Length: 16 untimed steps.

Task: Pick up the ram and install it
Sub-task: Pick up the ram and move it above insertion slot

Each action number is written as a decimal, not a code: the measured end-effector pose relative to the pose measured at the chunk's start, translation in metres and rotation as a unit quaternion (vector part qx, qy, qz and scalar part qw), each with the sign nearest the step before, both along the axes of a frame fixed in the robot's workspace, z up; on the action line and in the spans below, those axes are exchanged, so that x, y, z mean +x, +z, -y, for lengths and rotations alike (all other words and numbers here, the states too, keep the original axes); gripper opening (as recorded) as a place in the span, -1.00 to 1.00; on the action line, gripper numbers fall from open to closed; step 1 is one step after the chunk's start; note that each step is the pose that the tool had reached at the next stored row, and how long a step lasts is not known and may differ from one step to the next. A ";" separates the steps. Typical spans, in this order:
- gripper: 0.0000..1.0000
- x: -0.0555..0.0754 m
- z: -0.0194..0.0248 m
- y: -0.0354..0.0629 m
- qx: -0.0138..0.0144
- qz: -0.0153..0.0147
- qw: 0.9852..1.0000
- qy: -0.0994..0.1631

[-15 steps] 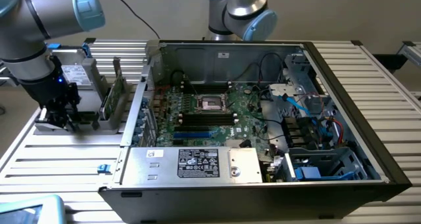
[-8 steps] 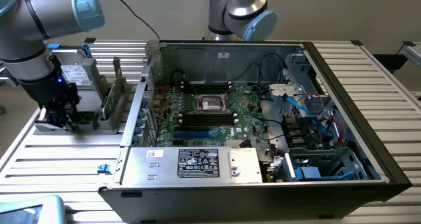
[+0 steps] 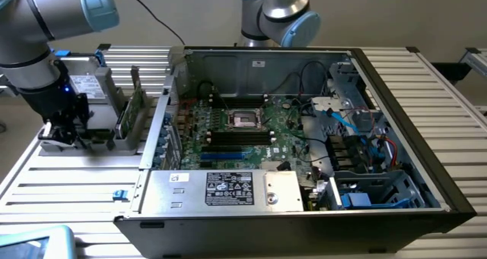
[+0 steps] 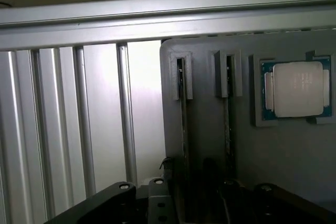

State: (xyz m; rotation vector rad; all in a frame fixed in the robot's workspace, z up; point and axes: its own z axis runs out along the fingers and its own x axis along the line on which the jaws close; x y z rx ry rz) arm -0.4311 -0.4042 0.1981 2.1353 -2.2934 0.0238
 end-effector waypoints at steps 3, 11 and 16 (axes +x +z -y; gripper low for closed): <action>-0.63 0.000 0.0001 0.0001 0.000 0.004 1.000 0.000; -0.73 0.000 0.0000 0.0177 0.000 0.010 1.000 0.000; -0.73 0.000 0.0000 0.0404 0.000 0.010 1.000 0.000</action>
